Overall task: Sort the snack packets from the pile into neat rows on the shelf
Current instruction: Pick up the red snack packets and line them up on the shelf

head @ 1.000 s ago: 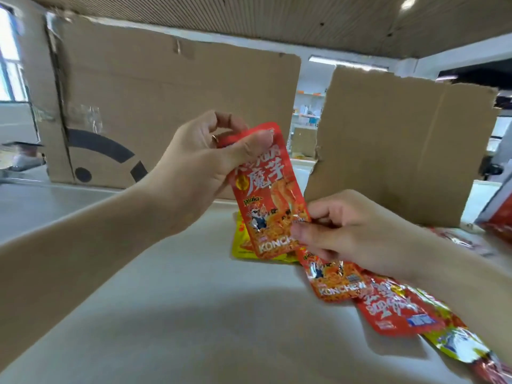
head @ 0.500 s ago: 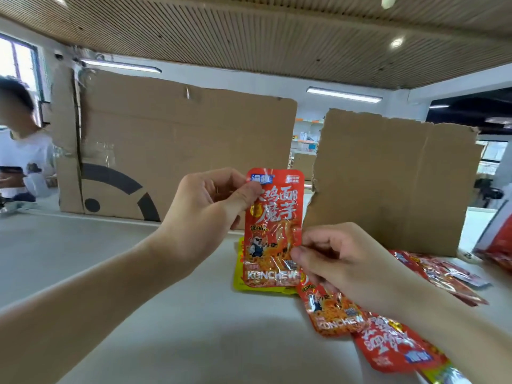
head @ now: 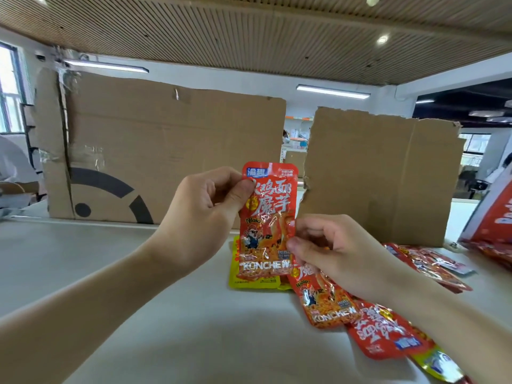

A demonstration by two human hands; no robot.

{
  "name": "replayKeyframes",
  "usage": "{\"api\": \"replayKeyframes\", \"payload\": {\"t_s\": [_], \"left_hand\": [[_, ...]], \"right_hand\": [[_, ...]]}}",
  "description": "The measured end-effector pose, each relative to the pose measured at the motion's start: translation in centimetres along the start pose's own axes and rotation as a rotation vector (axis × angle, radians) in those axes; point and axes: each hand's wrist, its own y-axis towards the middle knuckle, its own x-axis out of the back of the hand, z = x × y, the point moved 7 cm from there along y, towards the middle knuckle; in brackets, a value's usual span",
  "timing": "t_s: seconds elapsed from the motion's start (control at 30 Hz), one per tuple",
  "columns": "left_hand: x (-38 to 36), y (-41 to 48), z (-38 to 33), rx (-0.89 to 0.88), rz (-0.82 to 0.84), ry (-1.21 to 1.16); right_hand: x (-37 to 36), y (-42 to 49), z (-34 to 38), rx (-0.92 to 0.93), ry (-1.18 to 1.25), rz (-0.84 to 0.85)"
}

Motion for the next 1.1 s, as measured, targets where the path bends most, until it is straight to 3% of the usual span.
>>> {"api": "replayKeyframes", "payload": {"t_s": [0.3,0.5,0.73,0.87,1.1], "left_hand": [[-1.2,-1.2,-1.7,-0.025,0.083,0.0],[-2.1,-2.2,-3.4,-0.043,0.081,-0.085],[-8.7,-5.1,-9.4,-0.144,0.196,-0.191],[-13.8,-7.0,-13.2,-0.172,0.306,-0.232],[-23.2,-9.9,-17.9,-0.213,0.345,-0.25]], "right_hand": [[1.4,-0.7,0.8,0.0,-0.114,-0.138],[1.8,-6.2,3.7,0.05,-0.071,-0.249],[6.9,-14.5,5.1,0.063,-0.092,-0.487],[10.6,-19.9,5.0,0.024,-0.097,-0.508],[16.7,-29.4,2.4,-0.109,-0.069,-0.578]]}}
